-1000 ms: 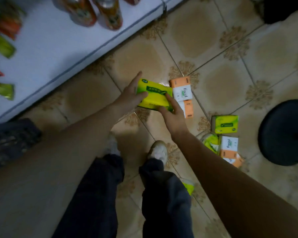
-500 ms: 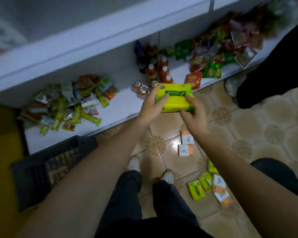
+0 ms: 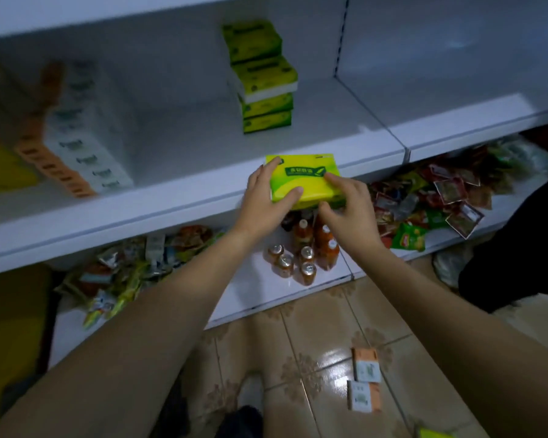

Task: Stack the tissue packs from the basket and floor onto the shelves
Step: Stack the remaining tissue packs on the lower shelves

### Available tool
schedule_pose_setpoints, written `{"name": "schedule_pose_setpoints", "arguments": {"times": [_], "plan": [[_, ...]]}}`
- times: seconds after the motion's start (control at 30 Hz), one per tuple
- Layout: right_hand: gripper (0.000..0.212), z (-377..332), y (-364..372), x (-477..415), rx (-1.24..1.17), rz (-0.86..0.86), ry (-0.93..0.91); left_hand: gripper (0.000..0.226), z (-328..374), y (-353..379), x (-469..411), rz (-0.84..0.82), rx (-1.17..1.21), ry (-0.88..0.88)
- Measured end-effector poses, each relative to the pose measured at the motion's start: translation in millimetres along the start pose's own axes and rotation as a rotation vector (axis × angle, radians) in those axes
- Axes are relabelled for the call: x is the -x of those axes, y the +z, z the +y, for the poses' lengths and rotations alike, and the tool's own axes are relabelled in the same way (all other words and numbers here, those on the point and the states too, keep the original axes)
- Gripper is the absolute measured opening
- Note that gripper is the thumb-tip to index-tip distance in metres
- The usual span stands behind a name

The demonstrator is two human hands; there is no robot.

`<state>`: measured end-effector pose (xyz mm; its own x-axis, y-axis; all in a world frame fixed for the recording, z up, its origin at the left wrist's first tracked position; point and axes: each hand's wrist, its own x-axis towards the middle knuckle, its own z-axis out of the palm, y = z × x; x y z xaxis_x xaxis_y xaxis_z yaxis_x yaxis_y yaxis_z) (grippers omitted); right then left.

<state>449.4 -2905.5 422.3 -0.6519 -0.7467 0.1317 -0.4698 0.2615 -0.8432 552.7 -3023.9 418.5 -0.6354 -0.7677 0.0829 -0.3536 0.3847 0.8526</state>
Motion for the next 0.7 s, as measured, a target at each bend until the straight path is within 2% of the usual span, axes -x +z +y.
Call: {"name": "schedule_pose_setpoints", "arguments": {"times": [0.17, 0.3, 0.4, 0.53, 0.63, 0.7], "plan": [[0.047, 4.2, 36.2, -72.3, 0.003, 0.016, -0.084, 0.081, -33.5, -11.8, -64.9, 0.107, 0.001, 0.061], [0.046, -16.5, 52.6, -125.9, -0.020, 0.116, -0.190, 0.080, -28.7, -36.3, -116.0, 0.239, -0.051, 0.207], [0.047, -32.7, 60.1, -163.8, -0.064, 0.166, -0.220, 0.077, -10.0, -52.0, -154.0, 0.300, -0.128, 0.223], [0.049, -42.1, 63.1, -203.7, -0.087, 0.275, -0.296, 0.085, 0.7, -59.6, -194.8, 0.236, -0.140, 0.189], [0.044, -46.5, 56.4, -228.8, 0.021, 0.204, -0.229, 0.107, 0.8, -58.6, -212.6, 0.124, -0.067, 0.054], [0.044, -48.0, 54.3, -243.2, 0.105, 0.137, -0.165, 0.106, -3.2, -58.0, -220.5, 0.083, -0.092, 0.002]]}}
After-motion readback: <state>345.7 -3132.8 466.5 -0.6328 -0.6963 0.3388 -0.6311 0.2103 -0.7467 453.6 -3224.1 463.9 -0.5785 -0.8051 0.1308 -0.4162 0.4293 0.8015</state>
